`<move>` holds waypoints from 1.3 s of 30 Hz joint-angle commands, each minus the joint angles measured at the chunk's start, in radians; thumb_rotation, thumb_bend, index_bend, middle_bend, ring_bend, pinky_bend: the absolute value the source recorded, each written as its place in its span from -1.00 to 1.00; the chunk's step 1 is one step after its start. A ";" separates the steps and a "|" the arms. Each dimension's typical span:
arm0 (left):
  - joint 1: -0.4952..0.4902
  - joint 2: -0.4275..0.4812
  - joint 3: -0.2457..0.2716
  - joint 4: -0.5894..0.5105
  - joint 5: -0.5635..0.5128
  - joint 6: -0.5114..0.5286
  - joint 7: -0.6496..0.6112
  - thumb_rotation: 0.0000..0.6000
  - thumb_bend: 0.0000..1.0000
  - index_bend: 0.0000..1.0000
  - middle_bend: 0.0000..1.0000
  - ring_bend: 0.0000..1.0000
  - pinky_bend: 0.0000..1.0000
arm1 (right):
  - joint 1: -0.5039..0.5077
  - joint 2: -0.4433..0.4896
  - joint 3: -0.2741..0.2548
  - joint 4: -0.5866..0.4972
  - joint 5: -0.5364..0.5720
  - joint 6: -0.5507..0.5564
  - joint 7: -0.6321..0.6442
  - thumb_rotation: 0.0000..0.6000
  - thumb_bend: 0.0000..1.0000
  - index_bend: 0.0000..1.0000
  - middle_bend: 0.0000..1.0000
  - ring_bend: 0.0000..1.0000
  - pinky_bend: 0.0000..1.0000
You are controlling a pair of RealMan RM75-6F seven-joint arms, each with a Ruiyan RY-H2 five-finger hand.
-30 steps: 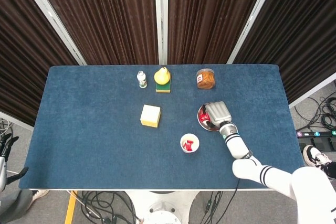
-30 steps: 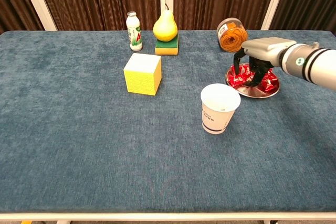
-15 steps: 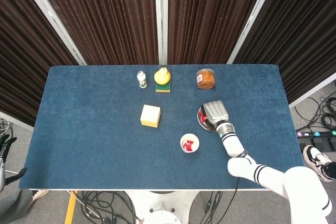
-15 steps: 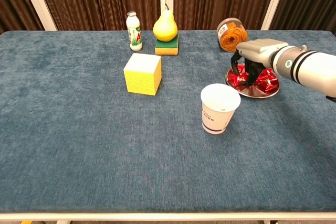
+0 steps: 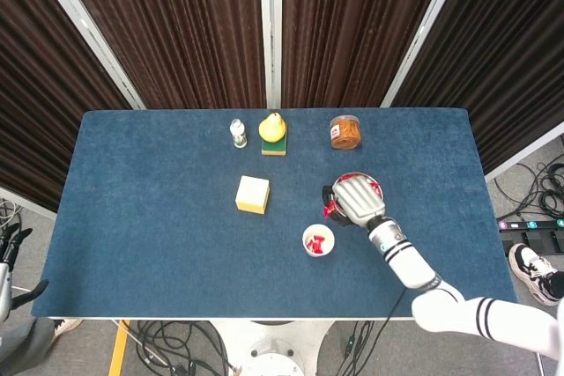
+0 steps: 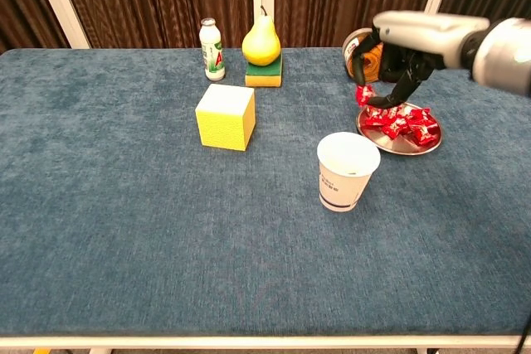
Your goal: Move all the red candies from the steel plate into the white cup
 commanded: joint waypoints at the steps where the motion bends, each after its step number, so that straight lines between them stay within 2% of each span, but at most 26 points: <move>1: -0.002 0.002 0.001 -0.005 0.003 -0.001 0.004 1.00 -0.99 -0.56 -0.58 -0.58 -0.59 | -0.036 0.098 -0.037 -0.137 -0.126 0.007 0.068 1.00 -0.28 0.36 1.00 1.00 1.00; 12: -0.006 0.007 0.003 -0.017 0.004 -0.008 0.016 1.00 -0.99 -0.56 -0.58 -0.58 -0.59 | -0.006 0.022 -0.084 -0.075 -0.099 -0.043 -0.003 1.00 -0.29 0.15 1.00 1.00 1.00; 22: -0.005 0.008 0.002 -0.016 0.000 -0.008 0.014 1.00 -0.99 -0.56 -0.58 -0.58 -0.59 | 0.008 -0.009 -0.083 -0.051 -0.084 -0.050 -0.007 1.00 -0.29 -0.25 1.00 1.00 1.00; 26: -0.004 0.009 0.002 -0.015 0.000 -0.006 0.012 1.00 -0.99 -0.56 -0.58 -0.58 -0.59 | -0.010 0.024 -0.057 -0.060 -0.075 -0.005 0.023 1.00 -0.29 -0.30 1.00 1.00 1.00; 29: -0.003 0.008 0.002 -0.012 0.000 -0.004 0.007 1.00 -0.99 -0.56 -0.58 -0.58 -0.59 | -0.027 0.060 -0.031 -0.026 -0.017 0.025 0.030 1.00 -0.30 -0.30 1.00 1.00 1.00; 31: -0.005 0.006 0.002 -0.011 0.002 -0.006 0.007 1.00 -0.99 -0.56 -0.58 -0.58 -0.59 | -0.025 0.062 -0.029 0.043 0.065 0.020 -0.016 1.00 -0.33 -0.30 1.00 1.00 1.00; 36: -0.007 0.003 0.005 -0.014 0.008 -0.007 0.008 1.00 -0.99 -0.56 -0.58 -0.58 -0.59 | -0.005 -0.001 -0.055 0.185 0.222 -0.018 -0.121 1.00 -0.58 -0.23 1.00 1.00 1.00; 39: -0.007 0.007 0.005 -0.017 0.008 -0.007 0.011 1.00 -0.99 -0.56 -0.58 -0.58 -0.59 | 0.010 -0.044 -0.061 0.253 0.275 -0.047 -0.143 1.00 -0.61 -0.22 1.00 1.00 1.00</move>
